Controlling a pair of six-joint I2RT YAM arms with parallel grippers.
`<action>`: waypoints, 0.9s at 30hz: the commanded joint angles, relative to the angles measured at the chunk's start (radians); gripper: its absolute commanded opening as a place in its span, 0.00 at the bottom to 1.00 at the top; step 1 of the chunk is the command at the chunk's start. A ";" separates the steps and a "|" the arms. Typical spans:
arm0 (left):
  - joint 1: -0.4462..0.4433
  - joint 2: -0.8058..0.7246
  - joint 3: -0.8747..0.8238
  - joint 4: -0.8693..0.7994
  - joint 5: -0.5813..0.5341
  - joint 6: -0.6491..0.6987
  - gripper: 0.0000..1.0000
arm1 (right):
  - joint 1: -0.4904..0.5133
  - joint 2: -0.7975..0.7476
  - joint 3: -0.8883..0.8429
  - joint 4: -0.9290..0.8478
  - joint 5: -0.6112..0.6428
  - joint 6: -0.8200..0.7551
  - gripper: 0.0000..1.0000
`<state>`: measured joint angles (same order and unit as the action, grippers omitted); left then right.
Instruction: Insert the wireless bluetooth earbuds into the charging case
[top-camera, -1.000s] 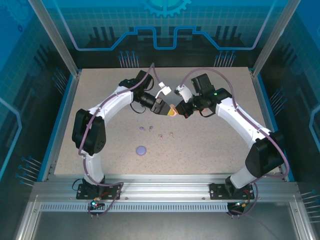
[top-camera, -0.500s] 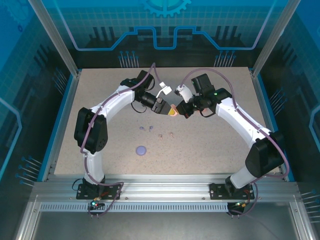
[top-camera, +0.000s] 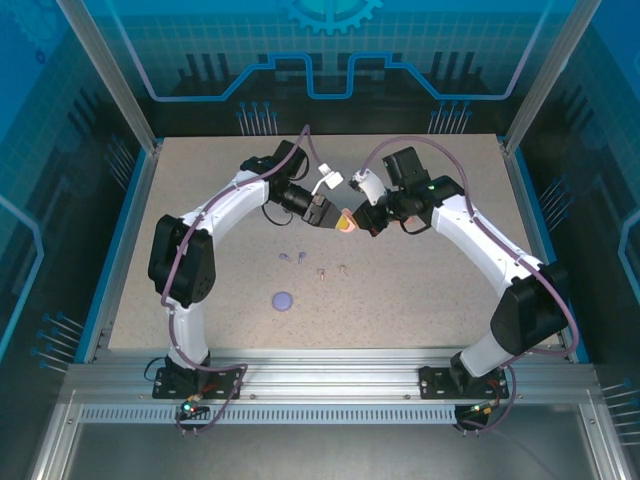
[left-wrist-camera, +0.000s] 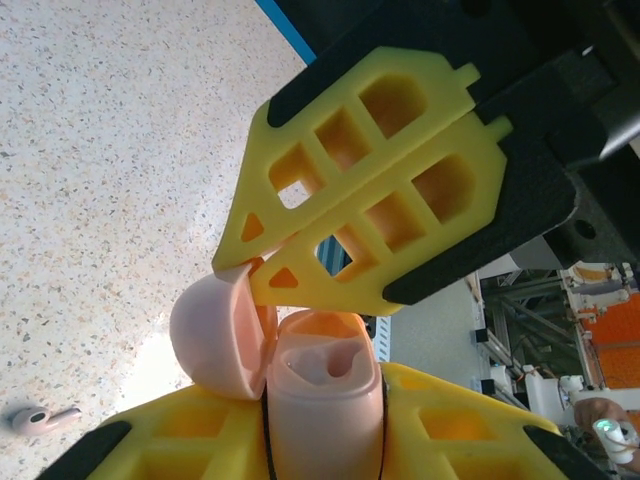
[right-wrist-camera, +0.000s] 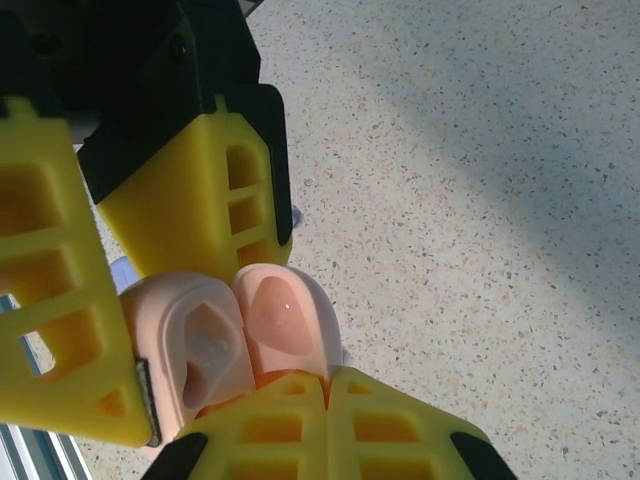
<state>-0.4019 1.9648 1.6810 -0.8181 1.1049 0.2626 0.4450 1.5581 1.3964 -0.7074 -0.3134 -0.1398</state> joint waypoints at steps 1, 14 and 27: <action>0.011 0.014 0.040 0.008 0.041 0.013 0.21 | 0.011 -0.005 0.032 -0.027 -0.028 -0.011 0.00; 0.011 -0.064 -0.048 0.111 0.018 -0.047 0.00 | -0.048 -0.102 0.053 -0.013 0.020 0.059 0.47; 0.010 -0.420 -0.482 0.621 -0.196 -0.310 0.00 | -0.134 -0.294 -0.116 0.058 0.036 0.340 0.72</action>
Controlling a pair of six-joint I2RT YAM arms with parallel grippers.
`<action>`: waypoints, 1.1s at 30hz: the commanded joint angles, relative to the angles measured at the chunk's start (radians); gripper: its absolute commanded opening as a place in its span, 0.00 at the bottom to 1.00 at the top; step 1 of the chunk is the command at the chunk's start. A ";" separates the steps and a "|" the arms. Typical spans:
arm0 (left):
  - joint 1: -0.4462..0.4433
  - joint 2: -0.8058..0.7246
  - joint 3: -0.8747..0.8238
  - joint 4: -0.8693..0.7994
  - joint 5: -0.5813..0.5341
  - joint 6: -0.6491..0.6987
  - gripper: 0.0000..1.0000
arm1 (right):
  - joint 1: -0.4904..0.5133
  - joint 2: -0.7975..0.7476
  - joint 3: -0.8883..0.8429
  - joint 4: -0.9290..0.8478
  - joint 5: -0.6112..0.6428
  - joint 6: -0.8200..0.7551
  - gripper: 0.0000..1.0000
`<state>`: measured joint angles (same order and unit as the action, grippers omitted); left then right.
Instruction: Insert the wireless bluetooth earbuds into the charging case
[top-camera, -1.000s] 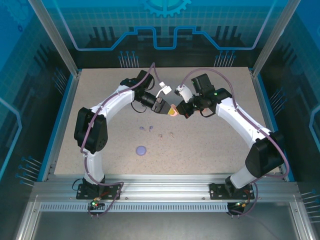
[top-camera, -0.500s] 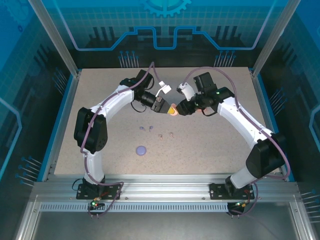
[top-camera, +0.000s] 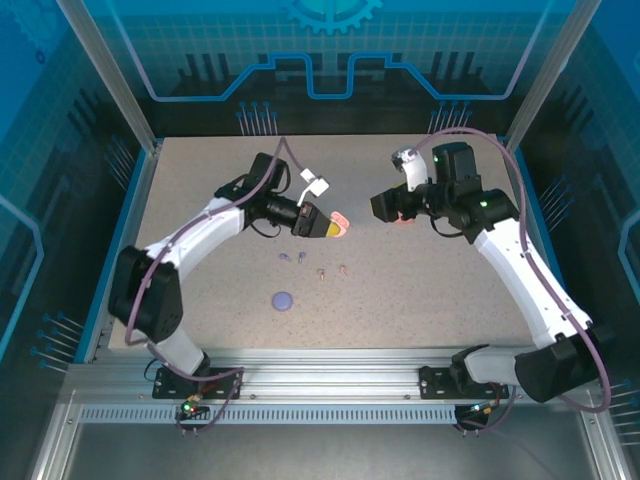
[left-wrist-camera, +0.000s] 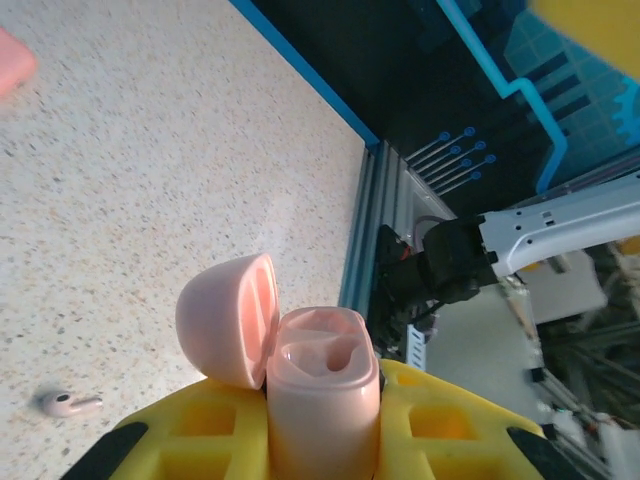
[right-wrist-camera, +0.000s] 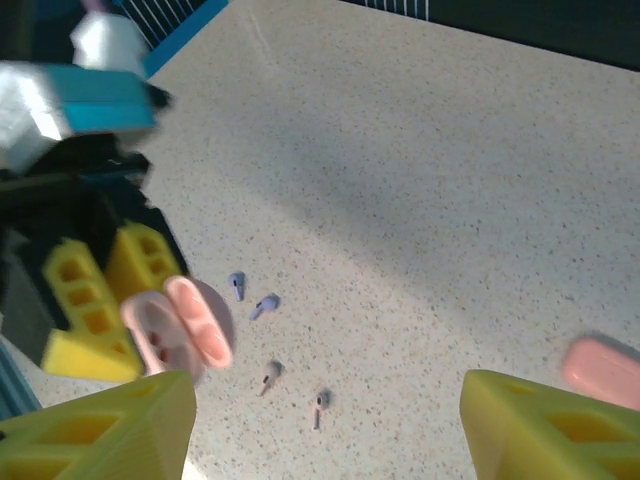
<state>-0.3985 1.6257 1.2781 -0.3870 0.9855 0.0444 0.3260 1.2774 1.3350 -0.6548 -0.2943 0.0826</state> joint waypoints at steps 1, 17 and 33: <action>0.007 -0.116 -0.122 0.243 -0.106 -0.118 0.00 | -0.015 -0.021 -0.080 0.008 0.028 0.153 0.72; -0.005 -0.556 -0.599 0.833 -0.665 -0.263 0.00 | 0.145 0.049 -0.366 0.105 0.183 0.486 0.73; -0.014 -0.690 -0.630 0.867 -0.923 -0.243 0.00 | 0.470 0.593 0.064 -0.104 0.467 0.614 0.56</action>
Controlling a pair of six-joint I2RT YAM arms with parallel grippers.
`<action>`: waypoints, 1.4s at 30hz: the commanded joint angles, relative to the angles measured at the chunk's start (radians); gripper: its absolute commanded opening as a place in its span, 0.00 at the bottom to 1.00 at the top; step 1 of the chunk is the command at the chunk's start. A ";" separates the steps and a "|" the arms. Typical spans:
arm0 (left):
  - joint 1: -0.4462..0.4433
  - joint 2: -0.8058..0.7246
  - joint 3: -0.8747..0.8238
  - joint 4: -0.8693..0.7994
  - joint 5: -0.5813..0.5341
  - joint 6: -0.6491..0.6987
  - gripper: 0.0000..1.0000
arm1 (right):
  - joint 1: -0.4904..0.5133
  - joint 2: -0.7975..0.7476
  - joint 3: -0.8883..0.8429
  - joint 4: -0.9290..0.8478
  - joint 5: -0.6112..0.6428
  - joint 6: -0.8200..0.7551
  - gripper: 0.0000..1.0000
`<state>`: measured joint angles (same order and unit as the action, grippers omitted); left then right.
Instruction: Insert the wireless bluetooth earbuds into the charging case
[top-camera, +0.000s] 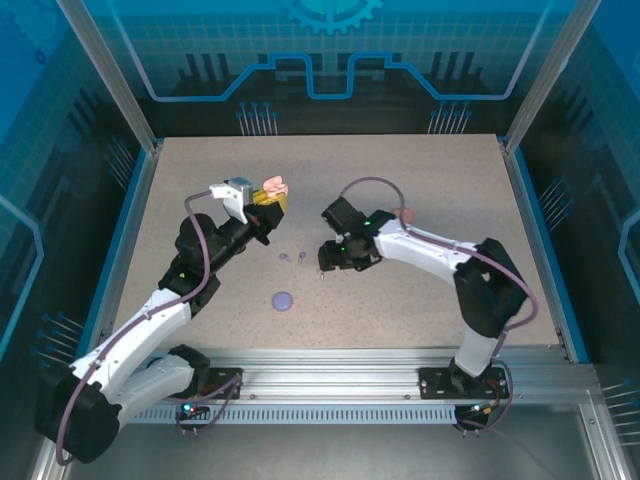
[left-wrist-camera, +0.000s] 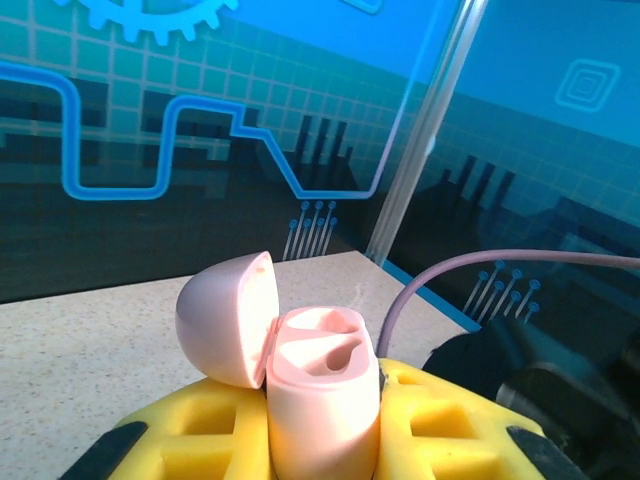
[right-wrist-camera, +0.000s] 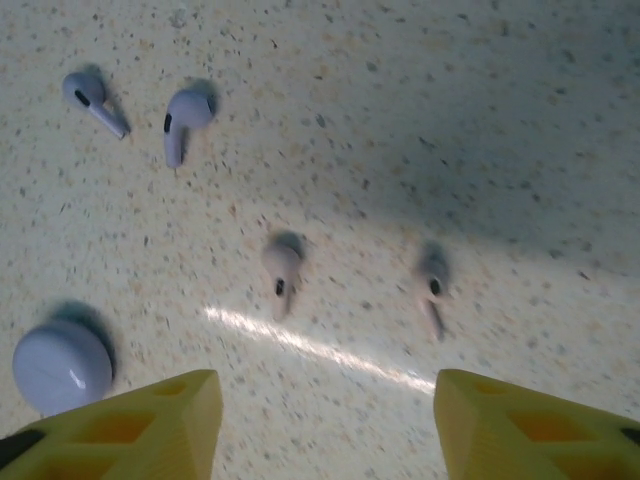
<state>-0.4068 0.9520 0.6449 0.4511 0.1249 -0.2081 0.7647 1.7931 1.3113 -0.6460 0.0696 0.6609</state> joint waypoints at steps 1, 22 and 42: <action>-0.005 -0.015 0.002 0.028 -0.066 0.005 0.00 | 0.042 0.109 0.121 -0.138 0.120 0.038 0.55; -0.005 -0.022 -0.004 0.040 -0.085 -0.002 0.00 | 0.104 0.383 0.386 -0.275 0.175 0.048 0.42; -0.004 -0.018 -0.007 0.034 -0.087 0.009 0.00 | 0.105 0.430 0.386 -0.257 0.141 0.061 0.34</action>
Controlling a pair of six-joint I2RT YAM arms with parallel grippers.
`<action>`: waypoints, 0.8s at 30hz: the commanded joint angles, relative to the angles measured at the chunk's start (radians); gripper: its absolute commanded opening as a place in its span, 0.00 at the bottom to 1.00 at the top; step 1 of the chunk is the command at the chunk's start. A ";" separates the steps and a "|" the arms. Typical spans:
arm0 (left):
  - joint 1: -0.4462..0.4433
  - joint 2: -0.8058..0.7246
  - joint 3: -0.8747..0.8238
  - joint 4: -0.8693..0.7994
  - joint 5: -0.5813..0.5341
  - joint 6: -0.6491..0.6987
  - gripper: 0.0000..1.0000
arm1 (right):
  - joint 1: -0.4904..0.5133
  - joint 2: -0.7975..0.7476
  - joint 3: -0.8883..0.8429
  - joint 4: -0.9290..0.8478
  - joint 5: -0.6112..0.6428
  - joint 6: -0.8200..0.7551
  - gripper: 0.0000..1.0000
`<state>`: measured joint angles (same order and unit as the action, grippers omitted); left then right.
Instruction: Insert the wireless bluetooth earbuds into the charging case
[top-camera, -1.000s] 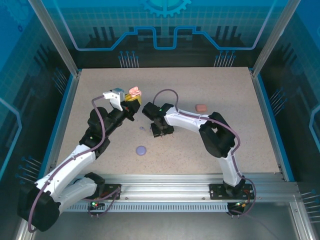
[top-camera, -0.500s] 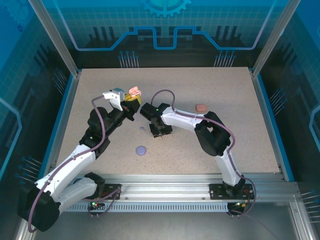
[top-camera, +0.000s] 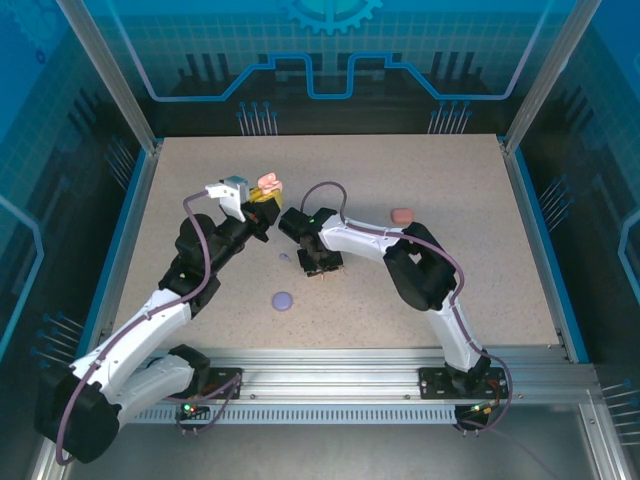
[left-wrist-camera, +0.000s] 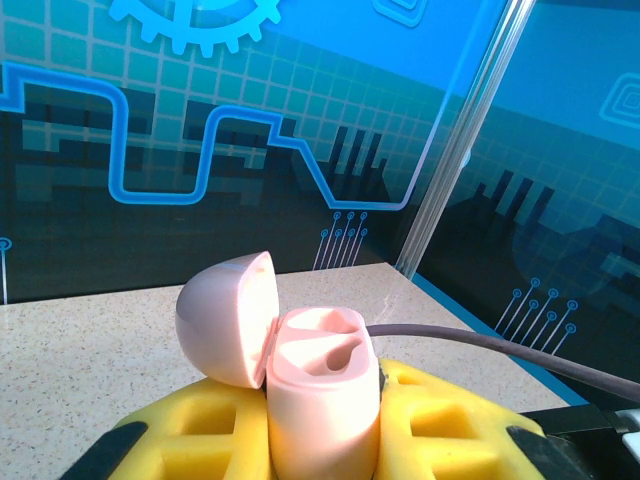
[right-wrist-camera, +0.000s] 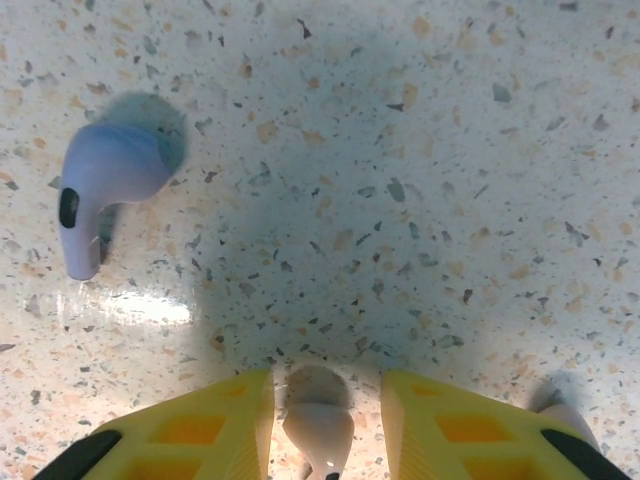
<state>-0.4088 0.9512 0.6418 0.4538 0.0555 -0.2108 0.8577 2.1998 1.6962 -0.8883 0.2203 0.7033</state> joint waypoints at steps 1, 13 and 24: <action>-0.003 -0.017 -0.004 0.031 -0.017 0.011 0.00 | 0.012 0.022 -0.001 -0.014 -0.011 0.019 0.34; -0.003 -0.005 -0.002 0.042 -0.014 0.008 0.00 | 0.012 -0.014 -0.056 -0.006 -0.016 0.048 0.33; -0.004 0.000 -0.001 0.040 -0.010 0.004 0.00 | 0.013 -0.015 -0.067 -0.003 -0.019 0.064 0.28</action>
<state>-0.4088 0.9516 0.6418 0.4541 0.0559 -0.2111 0.8577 2.1853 1.6630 -0.8478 0.2039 0.7448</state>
